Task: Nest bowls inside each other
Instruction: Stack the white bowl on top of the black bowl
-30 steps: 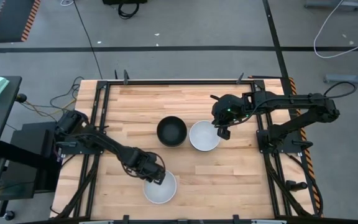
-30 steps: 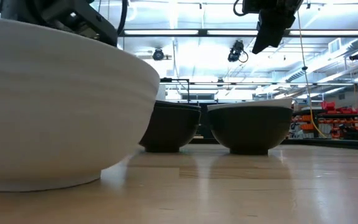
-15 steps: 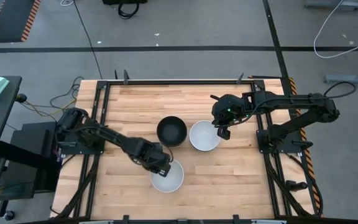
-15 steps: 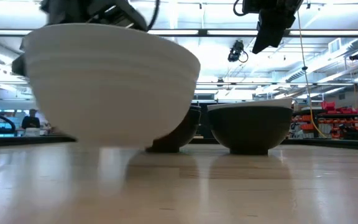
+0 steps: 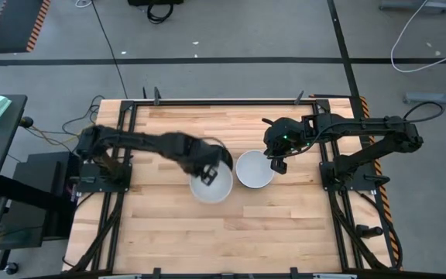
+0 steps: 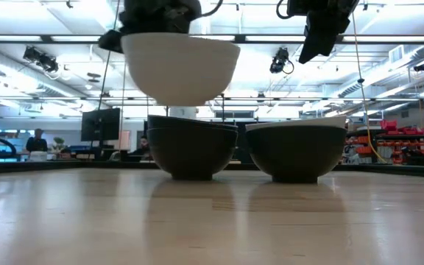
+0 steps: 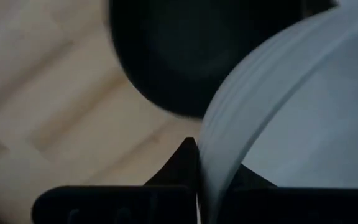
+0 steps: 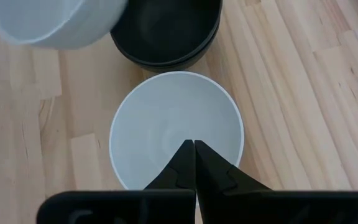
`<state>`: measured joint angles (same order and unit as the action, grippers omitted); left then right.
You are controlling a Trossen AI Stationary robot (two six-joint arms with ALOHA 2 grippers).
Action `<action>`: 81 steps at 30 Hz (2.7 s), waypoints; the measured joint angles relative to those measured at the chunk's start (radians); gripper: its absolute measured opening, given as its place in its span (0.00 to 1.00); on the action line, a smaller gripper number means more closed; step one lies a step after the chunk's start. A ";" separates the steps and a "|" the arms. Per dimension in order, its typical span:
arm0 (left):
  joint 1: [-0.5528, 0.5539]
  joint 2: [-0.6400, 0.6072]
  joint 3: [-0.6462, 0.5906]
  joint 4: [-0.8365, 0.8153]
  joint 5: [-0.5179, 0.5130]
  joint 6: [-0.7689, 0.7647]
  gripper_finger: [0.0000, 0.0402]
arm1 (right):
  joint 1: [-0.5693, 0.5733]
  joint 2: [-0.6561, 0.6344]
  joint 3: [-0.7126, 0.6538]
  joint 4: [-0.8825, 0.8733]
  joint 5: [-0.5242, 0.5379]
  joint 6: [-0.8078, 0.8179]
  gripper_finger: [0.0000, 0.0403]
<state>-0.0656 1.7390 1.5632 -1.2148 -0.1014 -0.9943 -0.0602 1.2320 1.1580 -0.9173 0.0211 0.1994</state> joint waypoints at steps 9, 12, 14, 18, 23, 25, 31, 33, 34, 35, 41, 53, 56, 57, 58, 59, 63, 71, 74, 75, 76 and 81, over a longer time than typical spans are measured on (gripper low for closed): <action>0.201 0.003 0.020 -0.008 -0.011 0.202 0.02 | 0.011 0.000 0.000 0.000 0.000 0.007 0.01; 0.237 0.004 0.020 -0.001 -0.013 0.240 0.02 | 0.011 0.000 0.000 0.000 -0.001 0.007 0.01; 0.253 0.004 0.020 0.010 -0.010 0.252 0.02 | 0.011 0.000 0.000 0.000 -0.001 0.007 0.01; 0.272 0.028 0.020 0.023 0.023 0.282 0.02 | 0.011 0.000 0.000 0.013 0.000 -0.012 0.01; 0.277 0.087 0.020 0.030 0.045 0.309 0.02 | 0.010 0.000 0.000 0.028 0.000 -0.025 0.01; 0.281 0.110 0.020 0.048 0.064 0.319 0.02 | 0.010 0.000 0.000 0.027 0.000 -0.026 0.01; 0.295 0.169 0.019 0.118 0.166 0.360 0.02 | 0.010 0.000 0.000 0.027 0.000 -0.026 0.01; 0.298 0.182 0.019 0.119 0.170 0.363 0.02 | 0.010 0.000 0.000 0.027 0.000 -0.026 0.01; 0.299 0.185 0.019 0.119 0.173 0.364 0.02 | 0.010 0.000 0.000 0.027 0.000 -0.026 0.01; 0.301 0.188 0.019 0.122 0.173 0.364 0.02 | 0.010 0.000 0.000 0.027 0.000 -0.026 0.01; 0.317 0.190 0.019 0.123 0.227 0.386 0.02 | 0.011 0.000 0.000 0.027 0.000 -0.026 0.01; 0.350 0.190 0.019 0.125 0.254 0.409 0.11 | 0.011 0.000 0.000 0.026 0.000 -0.020 0.01; 0.350 0.190 0.019 0.129 0.257 0.416 0.16 | 0.011 0.000 0.000 0.026 0.000 -0.019 0.01; 0.350 0.190 0.019 0.129 0.257 0.416 0.18 | 0.011 0.000 0.000 0.026 0.000 -0.019 0.01; 0.350 0.190 0.019 0.130 0.258 0.416 0.20 | 0.011 0.000 0.000 0.026 0.000 -0.019 0.01; 0.350 0.190 0.019 0.130 0.260 0.416 0.22 | 0.011 0.000 0.000 0.026 0.000 -0.019 0.01; 0.352 0.190 0.019 0.130 0.259 0.416 0.28 | 0.011 0.000 0.000 0.026 0.000 -0.019 0.01; 0.371 0.151 0.019 0.132 0.256 0.410 0.37 | 0.011 0.000 0.000 0.026 0.000 -0.019 0.01; 0.383 0.121 0.019 0.136 0.256 0.409 0.39 | 0.011 0.000 0.000 0.027 0.000 -0.019 0.01; 0.389 0.113 0.019 0.136 0.257 0.409 0.40 | 0.011 0.000 0.000 0.027 0.000 -0.019 0.01; 0.394 0.106 0.019 0.138 0.256 0.409 0.41 | 0.011 0.000 0.000 0.027 0.000 -0.019 0.01; 0.428 0.086 0.020 0.145 0.256 0.418 0.41 | 0.011 0.000 0.000 0.042 0.000 -0.019 0.01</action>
<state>0.3625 1.8253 1.5831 -1.0702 0.1545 -0.5768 -0.0491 1.2318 1.1576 -0.8753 0.0208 0.1802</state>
